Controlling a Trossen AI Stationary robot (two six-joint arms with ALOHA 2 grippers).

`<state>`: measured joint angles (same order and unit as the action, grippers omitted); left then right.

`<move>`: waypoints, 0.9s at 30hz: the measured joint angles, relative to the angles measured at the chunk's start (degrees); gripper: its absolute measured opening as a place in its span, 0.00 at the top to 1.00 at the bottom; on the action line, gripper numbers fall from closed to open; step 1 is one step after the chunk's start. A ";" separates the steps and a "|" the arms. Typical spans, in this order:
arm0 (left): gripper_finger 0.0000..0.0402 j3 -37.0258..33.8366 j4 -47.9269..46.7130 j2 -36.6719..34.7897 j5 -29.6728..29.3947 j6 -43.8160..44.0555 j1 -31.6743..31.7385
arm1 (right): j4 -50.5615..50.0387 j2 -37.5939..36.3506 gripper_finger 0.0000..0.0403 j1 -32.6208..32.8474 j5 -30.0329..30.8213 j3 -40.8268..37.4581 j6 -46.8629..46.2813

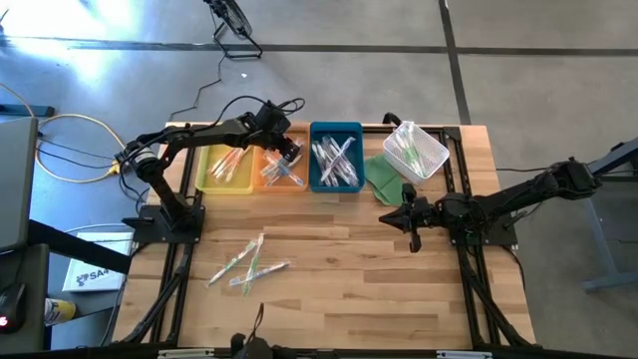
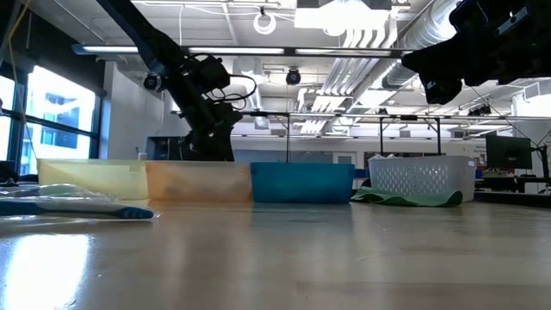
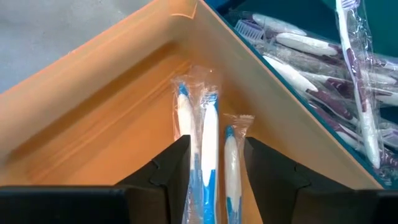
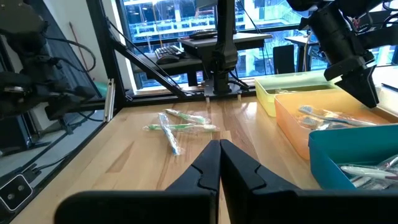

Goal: Pick & Place Toothbrushes
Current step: Put the blue toothbrush into the orange bin

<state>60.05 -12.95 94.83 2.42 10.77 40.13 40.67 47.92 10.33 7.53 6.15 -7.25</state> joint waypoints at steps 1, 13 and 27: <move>0.63 0.00 -0.06 0.00 -0.02 -0.15 -0.01 | 0.00 0.00 0.99 0.01 0.00 0.02 0.00; 0.63 -0.02 1.93 -0.42 -0.46 -4.00 -5.19 | 0.02 0.00 0.99 0.02 0.00 0.00 0.86; 0.63 -8.23 2.60 -19.84 -16.55 -19.34 -25.62 | 0.06 0.02 0.99 0.00 -0.16 0.00 -1.69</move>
<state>51.82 -10.35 74.99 -14.13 -8.57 14.50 40.73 47.94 10.33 7.37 6.15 -8.93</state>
